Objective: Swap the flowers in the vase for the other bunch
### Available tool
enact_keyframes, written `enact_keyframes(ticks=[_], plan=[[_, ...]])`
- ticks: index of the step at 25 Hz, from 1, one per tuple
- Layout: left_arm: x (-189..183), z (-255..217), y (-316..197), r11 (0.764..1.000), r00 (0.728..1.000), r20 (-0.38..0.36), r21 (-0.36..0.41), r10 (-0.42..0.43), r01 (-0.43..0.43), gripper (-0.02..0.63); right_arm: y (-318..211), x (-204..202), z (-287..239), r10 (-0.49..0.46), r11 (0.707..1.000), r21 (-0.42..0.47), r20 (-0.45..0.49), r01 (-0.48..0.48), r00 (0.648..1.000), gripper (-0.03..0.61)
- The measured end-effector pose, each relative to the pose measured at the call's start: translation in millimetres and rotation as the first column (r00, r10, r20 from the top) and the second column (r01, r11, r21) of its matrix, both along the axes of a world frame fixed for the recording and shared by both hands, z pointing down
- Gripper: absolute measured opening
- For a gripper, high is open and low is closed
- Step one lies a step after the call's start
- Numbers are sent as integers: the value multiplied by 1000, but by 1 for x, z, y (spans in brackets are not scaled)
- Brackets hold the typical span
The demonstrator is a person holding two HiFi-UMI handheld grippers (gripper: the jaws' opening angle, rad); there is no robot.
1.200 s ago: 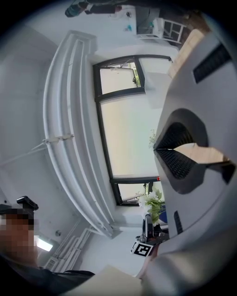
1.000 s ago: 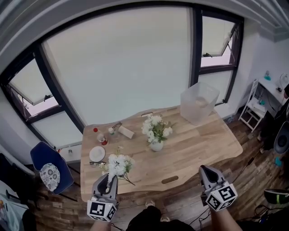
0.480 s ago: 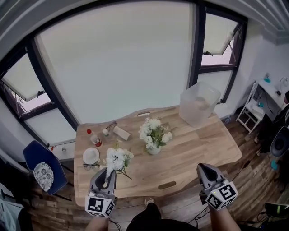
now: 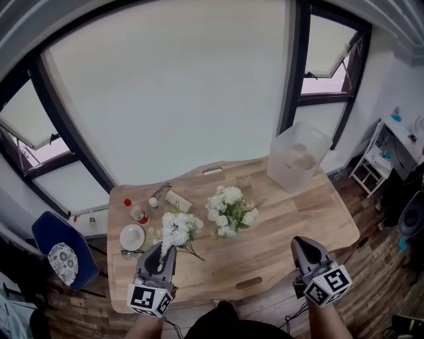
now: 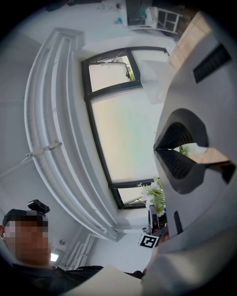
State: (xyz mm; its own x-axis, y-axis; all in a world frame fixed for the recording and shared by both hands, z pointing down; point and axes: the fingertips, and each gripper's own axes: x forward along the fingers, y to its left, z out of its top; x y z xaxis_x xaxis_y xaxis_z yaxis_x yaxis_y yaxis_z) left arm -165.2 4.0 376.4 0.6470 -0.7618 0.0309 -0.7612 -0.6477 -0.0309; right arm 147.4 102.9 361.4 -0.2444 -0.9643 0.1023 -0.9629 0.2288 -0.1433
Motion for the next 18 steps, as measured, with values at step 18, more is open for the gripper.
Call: enact_keyframes(ticks=[18], plan=[[17, 30, -108, 998, 996, 67, 31, 60, -62, 84, -111, -22, -1, 3, 1000, -17, -37, -3, 999, 23]])
